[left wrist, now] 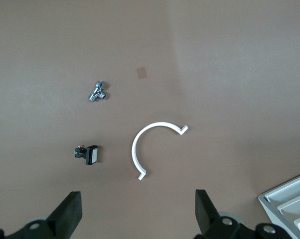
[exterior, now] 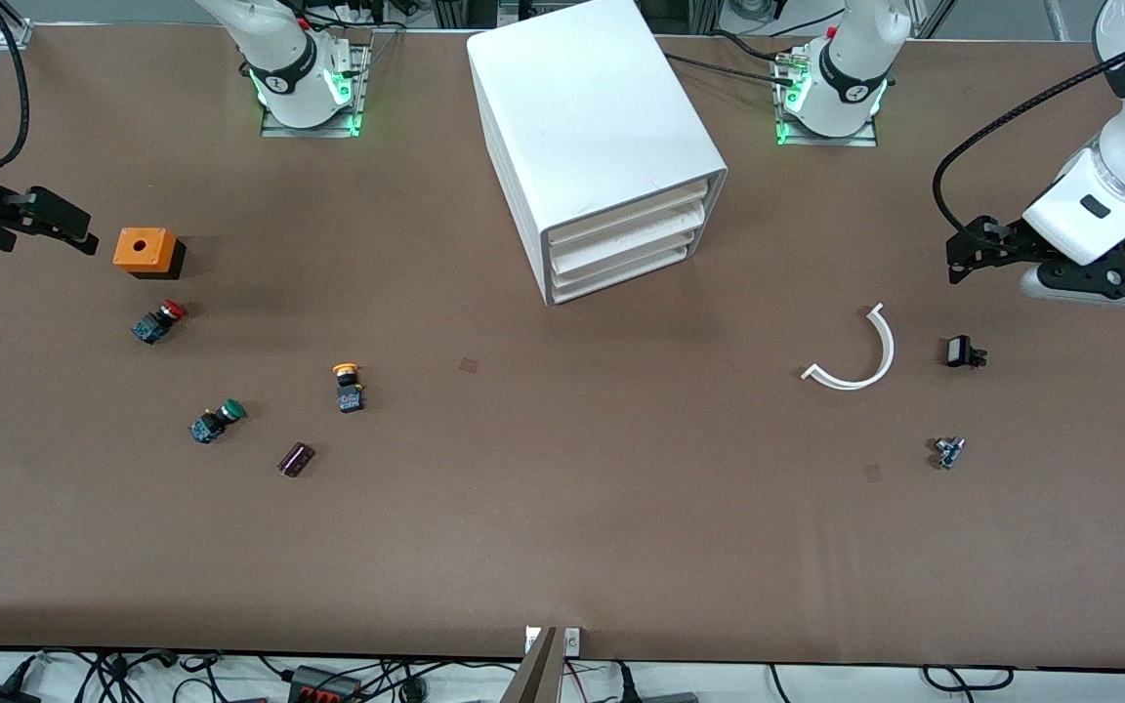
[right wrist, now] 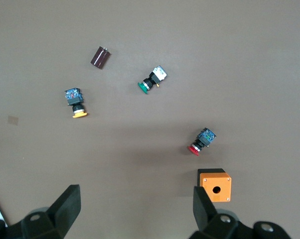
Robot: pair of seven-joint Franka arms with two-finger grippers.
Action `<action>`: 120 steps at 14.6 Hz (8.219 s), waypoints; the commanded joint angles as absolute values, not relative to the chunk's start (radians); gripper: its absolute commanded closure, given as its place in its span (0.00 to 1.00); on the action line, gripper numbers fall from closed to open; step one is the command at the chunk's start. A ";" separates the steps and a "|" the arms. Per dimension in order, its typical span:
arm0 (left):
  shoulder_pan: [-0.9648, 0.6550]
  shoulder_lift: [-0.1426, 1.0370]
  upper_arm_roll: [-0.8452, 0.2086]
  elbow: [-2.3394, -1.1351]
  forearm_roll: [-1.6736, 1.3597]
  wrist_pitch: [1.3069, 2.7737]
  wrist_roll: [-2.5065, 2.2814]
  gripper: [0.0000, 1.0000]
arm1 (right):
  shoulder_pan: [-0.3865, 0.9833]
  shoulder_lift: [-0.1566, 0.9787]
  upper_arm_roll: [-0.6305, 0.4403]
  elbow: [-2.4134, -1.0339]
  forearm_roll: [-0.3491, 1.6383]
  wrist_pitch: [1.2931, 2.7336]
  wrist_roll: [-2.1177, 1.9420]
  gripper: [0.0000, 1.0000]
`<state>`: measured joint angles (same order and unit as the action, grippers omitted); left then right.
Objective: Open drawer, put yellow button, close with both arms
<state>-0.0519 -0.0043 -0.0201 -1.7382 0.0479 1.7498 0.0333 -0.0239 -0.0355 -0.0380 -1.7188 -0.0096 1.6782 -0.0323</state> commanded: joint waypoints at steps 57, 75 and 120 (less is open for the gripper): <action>-0.121 0.311 -0.216 -2.131 -1.088 1.681 0.890 0.89 | 0.273 0.741 -0.025 -1.557 0.063 2.066 -0.017 0.00; -0.009 0.575 -0.198 -1.701 -0.894 1.683 0.874 0.90 | 0.270 0.735 -0.029 -1.481 0.089 2.004 -0.028 1.00; 0.057 0.434 -0.213 -1.221 0.026 1.505 -0.364 0.00 | 0.916 0.785 -0.021 -0.967 0.107 1.865 0.791 0.00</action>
<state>0.0591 0.4597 -0.2058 -1.2065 0.0023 1.5100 -0.3462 0.9148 0.7894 -0.0188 -0.9921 0.1061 1.8844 0.7571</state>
